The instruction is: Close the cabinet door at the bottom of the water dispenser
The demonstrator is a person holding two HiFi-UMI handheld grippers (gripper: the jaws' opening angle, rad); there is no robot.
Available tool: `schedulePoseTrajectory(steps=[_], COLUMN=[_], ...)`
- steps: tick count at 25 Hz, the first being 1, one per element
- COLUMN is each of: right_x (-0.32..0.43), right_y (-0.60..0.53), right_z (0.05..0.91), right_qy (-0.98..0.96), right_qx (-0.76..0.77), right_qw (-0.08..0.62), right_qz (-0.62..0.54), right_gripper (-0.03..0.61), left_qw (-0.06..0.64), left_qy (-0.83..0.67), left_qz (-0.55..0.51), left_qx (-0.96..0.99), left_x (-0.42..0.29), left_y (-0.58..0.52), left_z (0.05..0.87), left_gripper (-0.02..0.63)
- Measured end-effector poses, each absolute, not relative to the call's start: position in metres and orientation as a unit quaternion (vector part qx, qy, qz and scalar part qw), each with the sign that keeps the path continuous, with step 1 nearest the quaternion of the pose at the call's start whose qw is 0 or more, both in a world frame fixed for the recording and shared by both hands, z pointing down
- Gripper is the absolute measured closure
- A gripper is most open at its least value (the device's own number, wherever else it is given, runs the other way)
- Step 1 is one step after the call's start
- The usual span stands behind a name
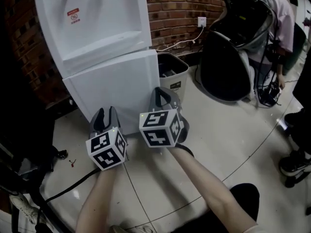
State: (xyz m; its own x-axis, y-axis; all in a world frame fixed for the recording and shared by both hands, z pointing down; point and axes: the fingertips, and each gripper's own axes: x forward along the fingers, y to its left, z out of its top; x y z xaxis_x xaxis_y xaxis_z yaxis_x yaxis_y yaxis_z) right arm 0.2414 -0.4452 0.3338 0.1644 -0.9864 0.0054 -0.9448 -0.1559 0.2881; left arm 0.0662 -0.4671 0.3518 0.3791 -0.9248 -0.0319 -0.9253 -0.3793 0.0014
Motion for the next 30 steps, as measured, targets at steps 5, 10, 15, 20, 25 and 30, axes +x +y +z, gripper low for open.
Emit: schedulePoseTrajectory(steps=[5,10,15,20,25,30], right_x=[0.247,0.246,0.245,0.238,0.206,0.172], right_y=[-0.475,-0.498,-0.503,-0.485,-0.436,-0.360], right_z=[0.338,0.345,0.349,0.335,0.291,0.227], right_qy=[-0.651,-0.673,-0.672,-0.686,-0.728,-0.757], right_qx=[0.749,0.738,0.736,0.722,0.682,0.645], right_qw=[0.098,0.048,0.073,0.081,0.053,0.025], right_qz=[-0.069,-0.001,-0.029,-0.040,-0.054,-0.097], right_gripper=[0.578,0.578,0.578,0.578,0.578,0.578], left_qw=[-0.002,-0.012,-0.002,-0.025,-0.001,0.049], left_qy=[0.570,0.566,0.560,0.582,0.580,0.539], left_qz=[0.007,0.023,0.018,0.036,0.017,0.055], left_qx=[-0.822,-0.824,-0.828,-0.812,-0.814,-0.839], left_x=[0.056,0.054,0.055,0.037,0.032,0.015], left_y=[-0.479,-0.484,-0.485,-0.474,-0.440,-0.360], left_z=[0.366,0.364,0.363,0.352,0.308,0.231], left_gripper=[0.468,0.468,0.468,0.492,0.601,0.601])
